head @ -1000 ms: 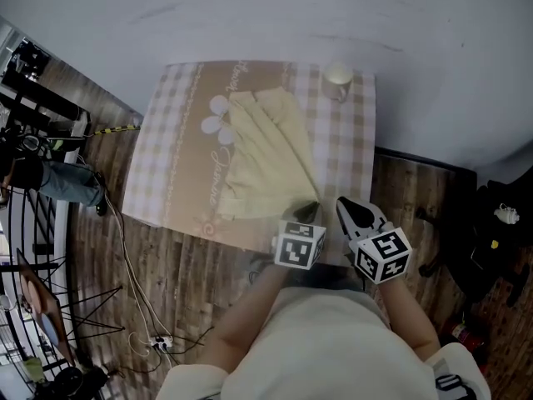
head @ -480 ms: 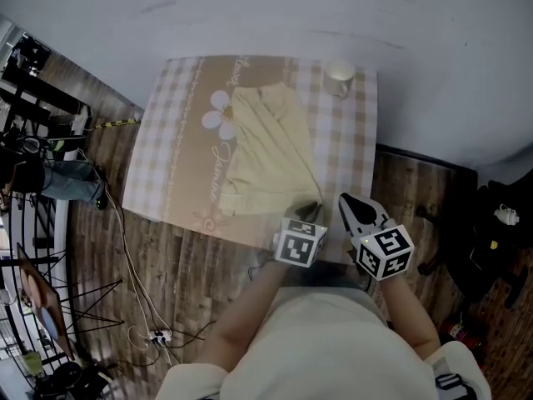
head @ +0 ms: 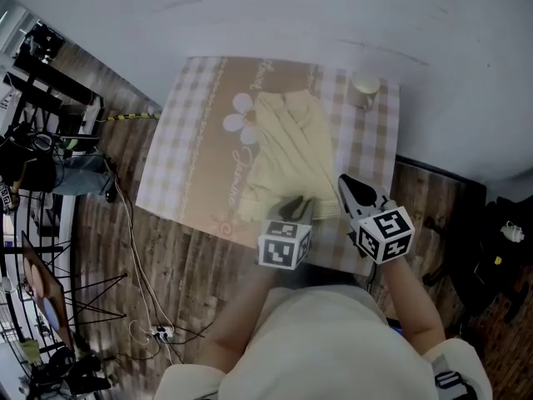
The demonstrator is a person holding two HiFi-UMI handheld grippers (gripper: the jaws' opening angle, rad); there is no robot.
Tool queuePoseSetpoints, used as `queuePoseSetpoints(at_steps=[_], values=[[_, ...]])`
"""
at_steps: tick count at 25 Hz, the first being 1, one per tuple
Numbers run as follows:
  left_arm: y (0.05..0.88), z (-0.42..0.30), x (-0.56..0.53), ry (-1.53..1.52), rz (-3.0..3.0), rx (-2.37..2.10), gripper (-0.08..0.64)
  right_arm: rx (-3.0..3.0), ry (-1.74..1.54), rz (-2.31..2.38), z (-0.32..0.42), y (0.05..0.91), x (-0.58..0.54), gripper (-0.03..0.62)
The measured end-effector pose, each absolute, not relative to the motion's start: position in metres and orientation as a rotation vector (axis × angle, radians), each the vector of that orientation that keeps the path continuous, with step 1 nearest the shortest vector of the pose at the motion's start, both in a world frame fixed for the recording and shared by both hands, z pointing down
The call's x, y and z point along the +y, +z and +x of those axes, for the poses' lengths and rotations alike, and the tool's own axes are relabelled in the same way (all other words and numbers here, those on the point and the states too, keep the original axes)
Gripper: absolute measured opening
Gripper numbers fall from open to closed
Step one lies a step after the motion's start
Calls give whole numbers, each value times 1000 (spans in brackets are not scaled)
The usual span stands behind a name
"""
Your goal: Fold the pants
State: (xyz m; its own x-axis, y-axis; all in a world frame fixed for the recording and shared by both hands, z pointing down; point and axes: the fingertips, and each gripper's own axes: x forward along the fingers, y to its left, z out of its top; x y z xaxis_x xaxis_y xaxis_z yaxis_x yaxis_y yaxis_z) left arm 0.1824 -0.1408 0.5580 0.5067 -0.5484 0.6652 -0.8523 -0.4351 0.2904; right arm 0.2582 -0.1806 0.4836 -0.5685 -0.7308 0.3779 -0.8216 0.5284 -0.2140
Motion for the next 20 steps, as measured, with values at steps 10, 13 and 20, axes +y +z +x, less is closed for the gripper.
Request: queuePoseSetpoints(at_steps=[10, 13, 20], values=[[537, 86, -239, 582, 2104, -1348, 44, -2473, 454, 1260, 203, 489, -279, 2], [538, 66, -266, 575, 2098, -1362, 44, -2445, 477, 1255, 188, 500, -310, 2], [552, 39, -319, 543, 2089, -1366, 41, -2396, 590, 1223, 155, 531, -369, 6]])
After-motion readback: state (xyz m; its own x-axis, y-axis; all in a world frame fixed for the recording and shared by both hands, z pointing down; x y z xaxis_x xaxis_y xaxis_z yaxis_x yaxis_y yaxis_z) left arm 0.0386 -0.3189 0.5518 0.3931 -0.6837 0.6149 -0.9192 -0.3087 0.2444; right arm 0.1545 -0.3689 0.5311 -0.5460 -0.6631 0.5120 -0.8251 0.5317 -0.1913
